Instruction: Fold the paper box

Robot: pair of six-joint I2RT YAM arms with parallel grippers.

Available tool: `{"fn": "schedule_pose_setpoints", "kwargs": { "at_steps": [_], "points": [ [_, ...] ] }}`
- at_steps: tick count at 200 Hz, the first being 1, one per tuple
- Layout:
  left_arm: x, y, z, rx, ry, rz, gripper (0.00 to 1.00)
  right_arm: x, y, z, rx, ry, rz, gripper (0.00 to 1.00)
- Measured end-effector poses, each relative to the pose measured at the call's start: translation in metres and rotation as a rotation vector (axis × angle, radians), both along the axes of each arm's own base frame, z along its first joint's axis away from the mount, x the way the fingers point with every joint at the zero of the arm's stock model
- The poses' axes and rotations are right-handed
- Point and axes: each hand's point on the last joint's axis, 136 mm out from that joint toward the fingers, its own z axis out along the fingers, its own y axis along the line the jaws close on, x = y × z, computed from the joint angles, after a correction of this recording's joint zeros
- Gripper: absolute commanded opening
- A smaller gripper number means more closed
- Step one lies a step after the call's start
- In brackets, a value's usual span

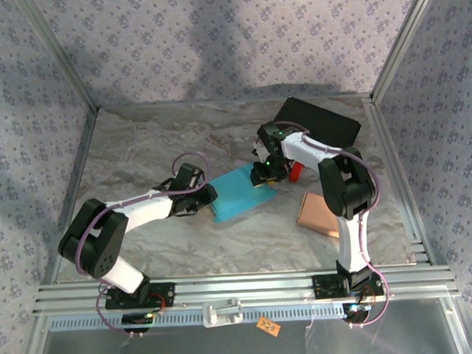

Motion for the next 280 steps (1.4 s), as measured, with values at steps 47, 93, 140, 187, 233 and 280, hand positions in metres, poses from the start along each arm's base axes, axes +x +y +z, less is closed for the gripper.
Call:
{"fn": "schedule_pose_setpoints", "kwargs": {
  "at_steps": [47,93,140,187,233,280],
  "points": [
    [0.008,-0.004,0.0,-0.001,-0.017,-0.009,0.27,0.0,0.0,-0.001,0.015,0.009,0.005,0.36],
    [0.014,-0.002,0.0,0.001,-0.024,-0.004,0.1,-0.001,0.0,0.0,0.019,0.011,0.02,0.18],
    [0.017,0.0,0.0,0.011,-0.028,-0.012,0.03,-0.005,0.0,0.0,0.023,0.018,0.015,0.11],
    [0.013,0.009,0.001,0.027,-0.028,-0.031,0.0,-0.02,0.005,0.001,0.078,0.07,0.024,0.32],
    [-0.002,0.015,-0.001,-0.002,-0.035,-0.067,0.0,-0.027,0.008,0.013,0.246,0.149,0.004,0.59],
    [-0.011,0.025,-0.001,-0.04,-0.037,-0.07,0.0,-0.006,0.019,0.054,0.39,0.105,0.03,0.62]
  ]
}}
